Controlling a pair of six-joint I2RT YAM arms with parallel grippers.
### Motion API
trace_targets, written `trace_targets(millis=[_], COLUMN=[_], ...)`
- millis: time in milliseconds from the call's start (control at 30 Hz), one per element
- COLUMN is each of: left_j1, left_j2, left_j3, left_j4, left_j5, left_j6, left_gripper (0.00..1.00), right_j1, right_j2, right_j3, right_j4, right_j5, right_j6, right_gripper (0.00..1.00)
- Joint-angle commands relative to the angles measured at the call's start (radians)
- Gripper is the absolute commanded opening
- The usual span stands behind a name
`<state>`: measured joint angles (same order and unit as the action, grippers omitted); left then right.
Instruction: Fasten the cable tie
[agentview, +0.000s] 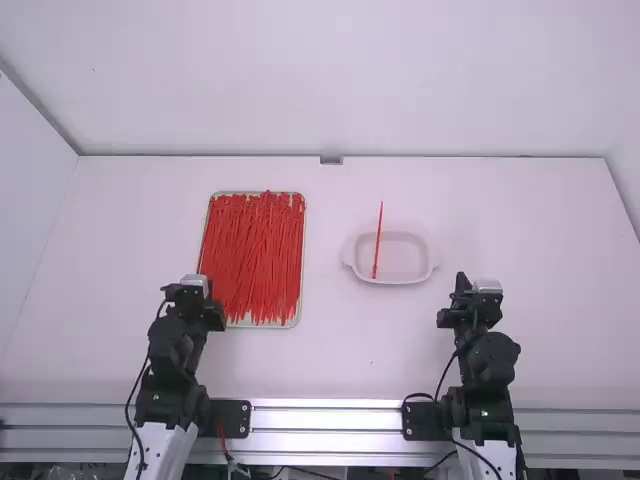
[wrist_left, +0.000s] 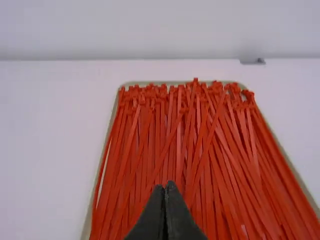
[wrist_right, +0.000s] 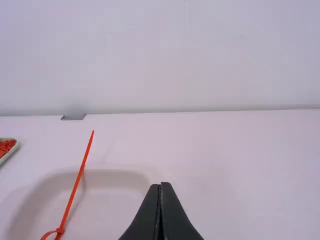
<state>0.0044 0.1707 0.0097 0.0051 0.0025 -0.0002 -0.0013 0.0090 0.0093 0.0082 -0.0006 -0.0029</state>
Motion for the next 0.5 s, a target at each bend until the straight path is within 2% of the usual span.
trace_targets(millis=[0, 467], left_j1=[-0.004, -0.004], left_j2=[-0.036, -0.171], left_j3=[-0.01, -0.01], left_j4=[-0.005, -0.005], left_j5=[-0.002, -0.002], left_j6=[0.0, 0.0], left_gripper=[0.0, 0.0], right_j1=[0.001, 0.001], right_j2=[-0.009, -0.009], right_j3=[-0.009, -0.009], right_j4=[-0.008, -0.008], right_j5=[0.001, 0.001], right_j6=[0.003, 0.003], right_gripper=[0.0, 0.0])
